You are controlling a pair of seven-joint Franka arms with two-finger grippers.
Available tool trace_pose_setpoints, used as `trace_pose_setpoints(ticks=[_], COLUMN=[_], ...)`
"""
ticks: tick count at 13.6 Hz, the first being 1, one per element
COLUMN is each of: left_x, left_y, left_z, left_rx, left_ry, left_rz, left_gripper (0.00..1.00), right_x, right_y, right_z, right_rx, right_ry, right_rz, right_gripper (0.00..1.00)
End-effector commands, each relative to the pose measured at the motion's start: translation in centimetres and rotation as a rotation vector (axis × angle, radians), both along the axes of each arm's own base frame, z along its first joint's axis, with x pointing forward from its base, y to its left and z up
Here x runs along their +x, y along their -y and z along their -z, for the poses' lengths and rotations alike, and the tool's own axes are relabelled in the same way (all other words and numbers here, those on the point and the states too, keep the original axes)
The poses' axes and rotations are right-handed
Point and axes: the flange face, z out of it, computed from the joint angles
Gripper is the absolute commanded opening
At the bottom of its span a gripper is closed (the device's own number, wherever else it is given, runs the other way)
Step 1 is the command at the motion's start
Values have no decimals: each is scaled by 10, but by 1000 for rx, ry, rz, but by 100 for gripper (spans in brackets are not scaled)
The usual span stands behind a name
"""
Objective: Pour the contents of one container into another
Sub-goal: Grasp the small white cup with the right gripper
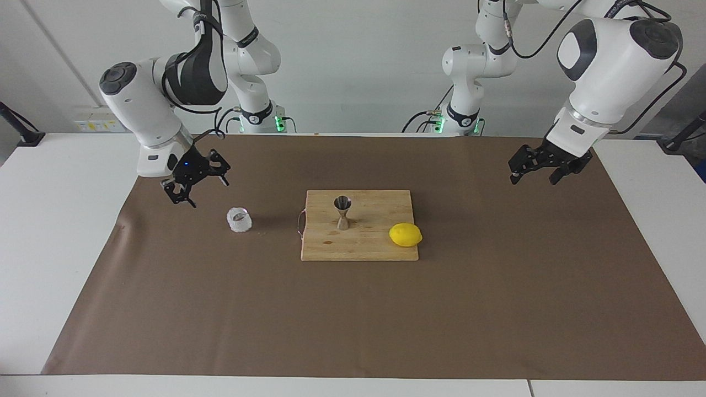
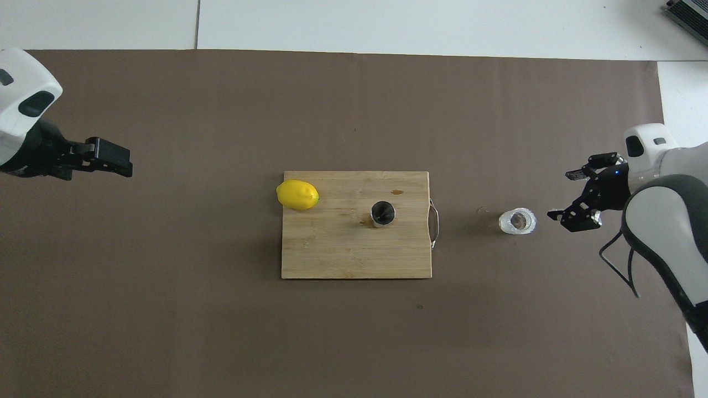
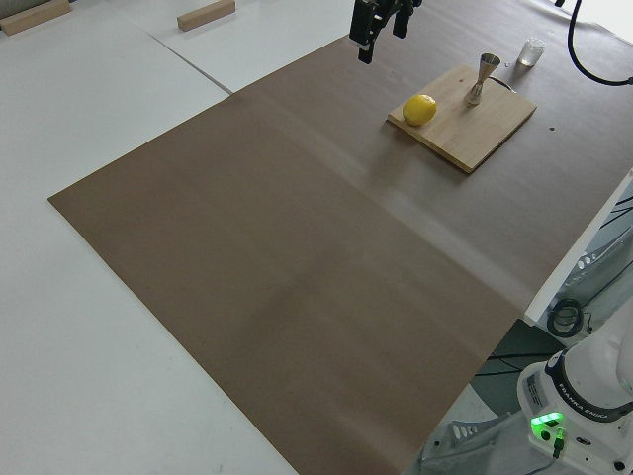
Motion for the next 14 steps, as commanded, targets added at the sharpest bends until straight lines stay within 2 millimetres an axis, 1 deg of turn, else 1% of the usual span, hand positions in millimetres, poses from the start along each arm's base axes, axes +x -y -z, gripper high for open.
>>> trace_pose_setpoints(ticks=[1,3,4,6,7,9,11,14], left_x=[-14,-14,-14,-16,-16,-16,-17,-18], left_y=[-7,-4,-4,-4,-1,1,0,-4], left_z=[2,-3,-4,-7,-7,-7,-7,-7], left_rx=[73,91,91,89,89,89,90,90], left_ry=[-42,-31,-26,-23,-22,-19,-20,-25], left_rz=[22,31,31,33,32,32,28,23], left_gripper=[100,100,100,100,100,100,100,100], right_x=[-9,-18,-18,-19,-21,-32,-38,-44], right_y=[15,27,28,30,31,28,27,37], right_z=[28,52,61,72,78,94,107,149], right_rx=[52,102,118,110,120,168,192,274], right_ry=[61,97,116,142,144,160,163,200], right_rz=[-103,-162,-201,-265,-281,-303,-327,-368], right_gripper=[100,100,100,100,100,100,100,100])
